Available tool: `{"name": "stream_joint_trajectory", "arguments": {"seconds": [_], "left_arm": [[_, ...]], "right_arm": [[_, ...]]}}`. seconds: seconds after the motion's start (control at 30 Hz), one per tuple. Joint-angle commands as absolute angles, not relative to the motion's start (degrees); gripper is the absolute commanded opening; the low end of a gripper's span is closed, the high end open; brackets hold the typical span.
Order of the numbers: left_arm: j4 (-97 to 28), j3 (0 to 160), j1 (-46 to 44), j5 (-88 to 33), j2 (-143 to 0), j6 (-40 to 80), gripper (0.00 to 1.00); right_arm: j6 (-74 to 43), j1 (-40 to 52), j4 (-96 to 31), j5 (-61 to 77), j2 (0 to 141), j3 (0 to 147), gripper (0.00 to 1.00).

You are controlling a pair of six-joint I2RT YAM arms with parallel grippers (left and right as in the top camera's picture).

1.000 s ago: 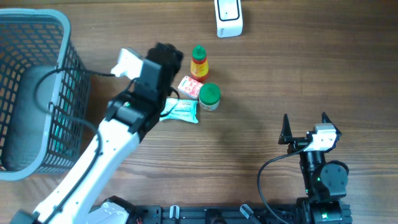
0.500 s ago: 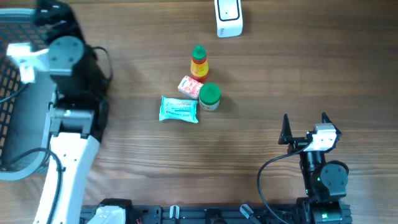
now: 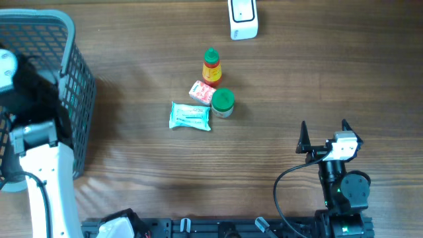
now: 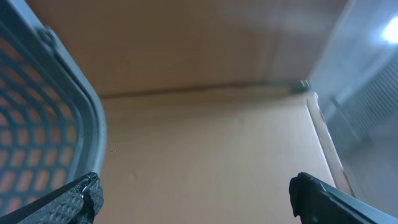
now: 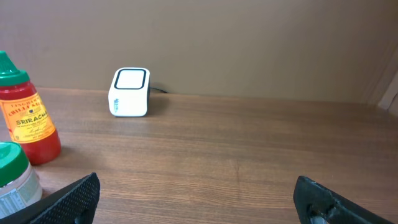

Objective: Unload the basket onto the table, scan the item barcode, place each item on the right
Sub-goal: 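Reach into the basket and grasp the red snack packet by its top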

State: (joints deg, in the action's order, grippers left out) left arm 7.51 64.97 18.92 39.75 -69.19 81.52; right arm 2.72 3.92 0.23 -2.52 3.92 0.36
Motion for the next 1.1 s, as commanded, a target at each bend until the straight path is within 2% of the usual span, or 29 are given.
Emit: {"name": "stream_joint_trajectory", "arguments": {"seconds": [0.0, 0.3, 0.53, 0.7, 0.87, 1.0, 1.07], "left_arm": [[2.5, 65.6, 24.1, 33.4, -69.4, 88.0, 0.99], [-16.8, 72.0, 37.1, 6.2, -76.1, 107.5, 0.99], [-18.8, 72.7, 42.1, -13.3, -80.0, 116.4, 1.0], [-18.2, 72.7, 42.1, -14.6, -80.5, 115.7, 1.0], [-28.2, 72.7, 42.1, -13.1, -80.5, 115.7, 1.0], [-25.3, 72.7, 42.1, -12.8, -80.6, 105.2, 0.99], [-26.3, 72.7, 42.1, -12.2, -80.6, 104.0, 0.99]], "right_arm": [[3.0, 3.7, 0.5, -1.6, 4.0, 0.4, 1.0], [3.0, 3.7, 0.5, -1.6, 4.0, 0.4, 1.0], [3.0, 3.7, 0.5, -1.6, 4.0, 0.4, 1.0], [3.0, 3.7, 0.5, -1.6, 4.0, 0.4, 1.0], [3.0, 3.7, 0.5, -1.6, 4.0, 0.4, 1.0], [3.0, 3.7, 0.5, -1.6, 4.0, 0.4, 1.0], [3.0, 3.7, 0.5, -1.6, 4.0, 0.4, 1.0]]}}
